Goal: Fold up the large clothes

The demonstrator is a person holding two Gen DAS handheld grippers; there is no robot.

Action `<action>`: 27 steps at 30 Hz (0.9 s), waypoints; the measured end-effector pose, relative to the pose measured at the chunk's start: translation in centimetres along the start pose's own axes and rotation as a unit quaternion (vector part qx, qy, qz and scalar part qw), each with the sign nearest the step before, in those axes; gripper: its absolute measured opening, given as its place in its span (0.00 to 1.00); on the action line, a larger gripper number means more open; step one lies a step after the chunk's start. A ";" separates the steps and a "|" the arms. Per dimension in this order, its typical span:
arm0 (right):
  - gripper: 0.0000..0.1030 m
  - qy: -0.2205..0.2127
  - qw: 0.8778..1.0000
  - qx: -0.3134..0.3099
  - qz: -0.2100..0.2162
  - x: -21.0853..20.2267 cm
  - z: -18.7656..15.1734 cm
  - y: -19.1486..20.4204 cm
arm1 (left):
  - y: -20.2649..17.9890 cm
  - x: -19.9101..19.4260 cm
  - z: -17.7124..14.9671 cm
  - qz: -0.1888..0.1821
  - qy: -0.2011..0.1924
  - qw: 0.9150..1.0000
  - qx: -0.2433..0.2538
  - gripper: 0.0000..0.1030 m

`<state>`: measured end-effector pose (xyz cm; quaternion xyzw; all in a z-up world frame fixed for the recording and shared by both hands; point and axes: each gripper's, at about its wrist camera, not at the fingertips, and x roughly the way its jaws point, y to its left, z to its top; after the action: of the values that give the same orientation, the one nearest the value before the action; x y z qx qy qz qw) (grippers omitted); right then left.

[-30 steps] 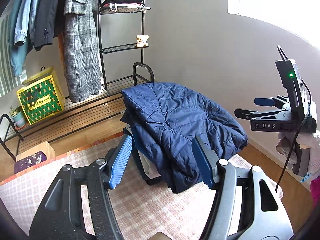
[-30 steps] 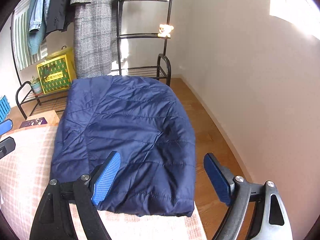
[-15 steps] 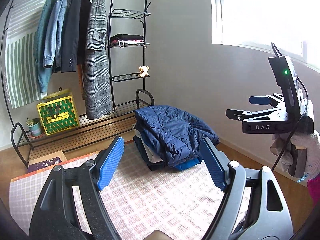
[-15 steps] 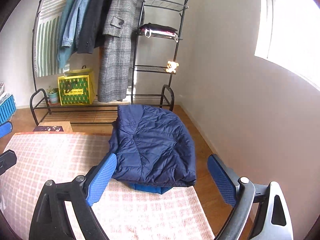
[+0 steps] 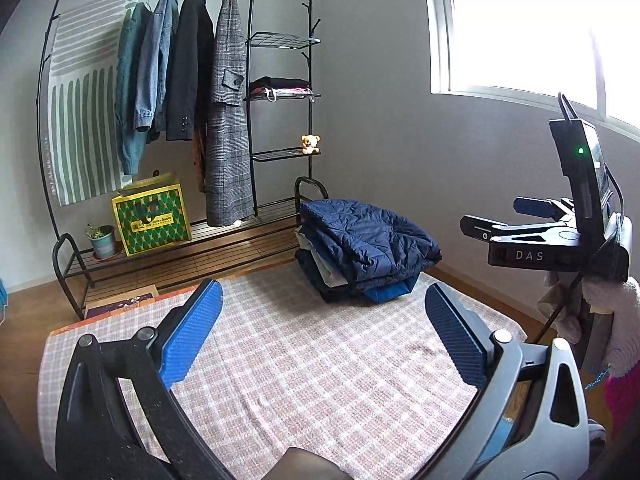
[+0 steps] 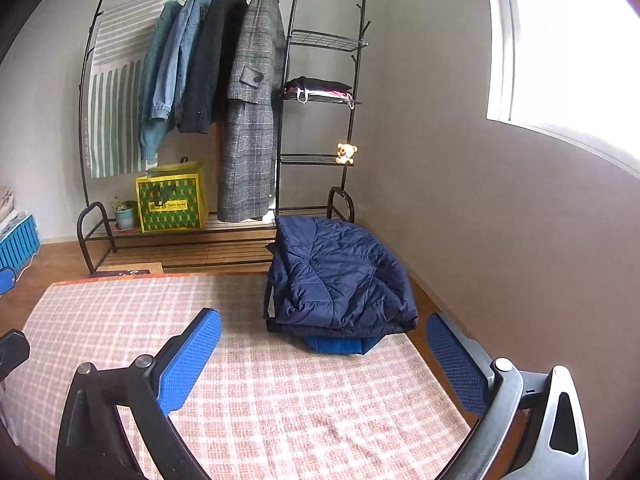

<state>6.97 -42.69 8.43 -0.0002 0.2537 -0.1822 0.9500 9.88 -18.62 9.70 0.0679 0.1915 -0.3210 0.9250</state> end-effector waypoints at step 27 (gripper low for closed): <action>1.00 -0.003 0.999 0.048 -0.018 2.9 -6.3 0.9 | 0.9 4.0 -6.9 0.057 0.059 0.997 -0.006 1.00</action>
<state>6.60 -42.24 1.46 0.0407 0.2420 -0.2117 0.9460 11.20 -18.53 1.80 0.0922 0.2432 -0.2625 0.9292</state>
